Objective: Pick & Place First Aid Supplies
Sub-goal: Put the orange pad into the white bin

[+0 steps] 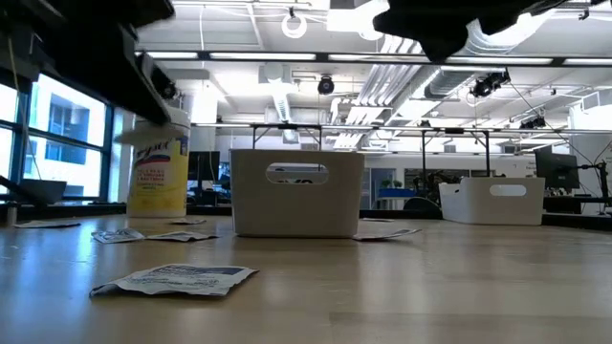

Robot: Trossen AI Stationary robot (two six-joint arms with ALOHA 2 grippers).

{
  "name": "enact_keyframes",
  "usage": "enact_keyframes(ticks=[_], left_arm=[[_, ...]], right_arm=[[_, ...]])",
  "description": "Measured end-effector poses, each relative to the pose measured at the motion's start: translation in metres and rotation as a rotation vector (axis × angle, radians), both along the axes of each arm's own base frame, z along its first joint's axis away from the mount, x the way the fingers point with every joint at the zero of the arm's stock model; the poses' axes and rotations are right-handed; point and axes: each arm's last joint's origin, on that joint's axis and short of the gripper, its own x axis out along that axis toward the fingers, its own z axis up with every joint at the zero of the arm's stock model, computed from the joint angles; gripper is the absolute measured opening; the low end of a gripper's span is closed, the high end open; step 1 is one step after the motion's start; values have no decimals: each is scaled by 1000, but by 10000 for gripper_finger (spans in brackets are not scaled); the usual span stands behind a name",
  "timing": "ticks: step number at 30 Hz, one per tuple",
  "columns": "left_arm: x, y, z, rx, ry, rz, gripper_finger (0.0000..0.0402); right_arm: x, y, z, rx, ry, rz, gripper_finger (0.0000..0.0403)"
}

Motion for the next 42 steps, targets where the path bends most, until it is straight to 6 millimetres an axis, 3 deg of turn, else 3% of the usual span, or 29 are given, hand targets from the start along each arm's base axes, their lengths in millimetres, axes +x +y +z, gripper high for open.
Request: enact_keyframes(ticks=[4, 9, 13, 17, 24, 31, 38, 42], left_arm=[[1, -23, 7, -43, -127, -69, 0], [10, -46, 10, -70, -282, -190, 0], [20, -54, 9, -98, -369, -280, 0], [26, -60, 7, -125, -420, -346, 0], [28, -62, 13, -119, -498, -372, 0], [29, -62, 17, -94, -547, -371, 0], [29, -61, 18, -54, -571, -352, 0], [30, -60, 19, -34, -578, -320, 0]], right_arm=[[15, 16, -15, -89, -75, 50, 154], [49, 37, -27, -217, -122, 85, 154], [79, 45, -29, -302, -131, 53, 154], [95, 47, -23, -383, -94, 45, 154], [101, 51, -15, -347, -99, 189, 151], [104, 47, -11, -342, -128, 139, 126], [111, 37, -7, -286, -178, 179, 78], [113, 33, -6, -268, -183, 210, 29]])
